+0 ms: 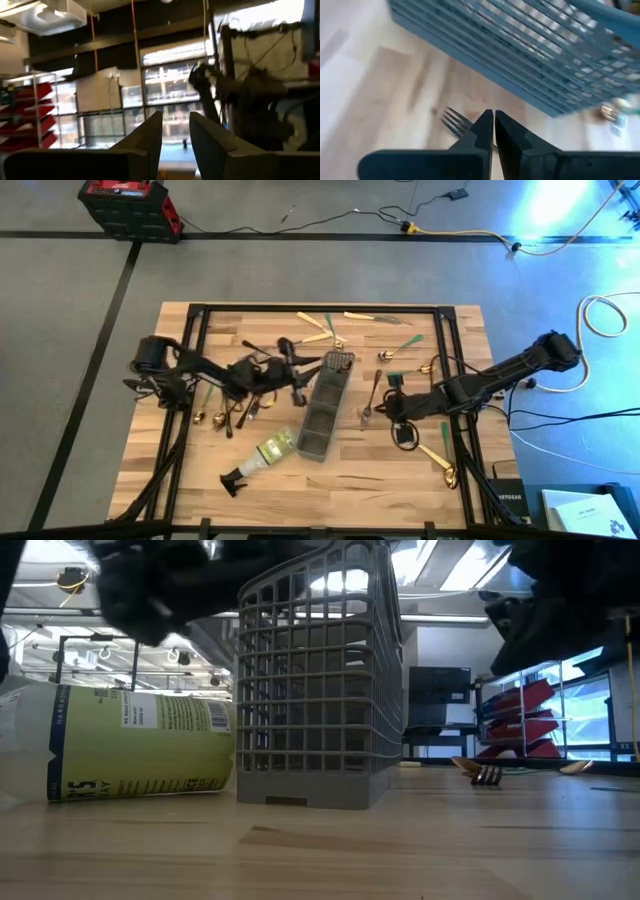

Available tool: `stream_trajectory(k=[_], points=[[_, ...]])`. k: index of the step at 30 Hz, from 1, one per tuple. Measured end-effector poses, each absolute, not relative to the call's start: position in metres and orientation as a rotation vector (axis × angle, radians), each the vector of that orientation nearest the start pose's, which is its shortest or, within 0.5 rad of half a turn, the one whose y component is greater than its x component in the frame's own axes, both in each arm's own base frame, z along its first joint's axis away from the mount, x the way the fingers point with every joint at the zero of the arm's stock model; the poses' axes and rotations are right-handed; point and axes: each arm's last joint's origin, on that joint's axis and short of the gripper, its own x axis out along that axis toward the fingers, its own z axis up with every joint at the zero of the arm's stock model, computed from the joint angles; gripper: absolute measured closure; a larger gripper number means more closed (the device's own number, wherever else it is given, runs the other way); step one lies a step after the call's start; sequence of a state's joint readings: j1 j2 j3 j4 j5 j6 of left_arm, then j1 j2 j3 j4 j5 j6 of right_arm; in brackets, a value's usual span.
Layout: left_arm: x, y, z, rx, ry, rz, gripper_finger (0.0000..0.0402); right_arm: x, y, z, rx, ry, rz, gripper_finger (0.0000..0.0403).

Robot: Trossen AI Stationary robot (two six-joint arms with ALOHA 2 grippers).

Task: Sort silverware
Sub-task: Put the fork into the silverware basket

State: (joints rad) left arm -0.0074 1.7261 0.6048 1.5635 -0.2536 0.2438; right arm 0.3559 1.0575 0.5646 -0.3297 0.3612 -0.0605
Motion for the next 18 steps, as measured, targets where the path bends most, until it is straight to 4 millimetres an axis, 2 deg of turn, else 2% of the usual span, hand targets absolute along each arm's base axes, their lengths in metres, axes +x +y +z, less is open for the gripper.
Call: stream_trajectory(k=[4,8,12,18], points=[[0.289,0.001,0.188,0.175,-0.292,0.248,0.0323,0.198,0.054,0.204,-0.387,0.934,-0.019,0.0402],[0.279,0.001,0.164,0.133,-0.141,0.226,0.0324,0.206,0.048,0.205,-0.410,1.066,0.097,0.0402],[0.275,-0.004,0.159,0.141,-0.114,0.202,0.0324,0.217,0.047,0.200,-0.559,1.135,0.251,0.0401],[0.275,-0.010,0.158,0.198,-0.105,0.186,0.0324,0.237,0.038,0.180,-0.702,1.401,0.427,0.0365]])
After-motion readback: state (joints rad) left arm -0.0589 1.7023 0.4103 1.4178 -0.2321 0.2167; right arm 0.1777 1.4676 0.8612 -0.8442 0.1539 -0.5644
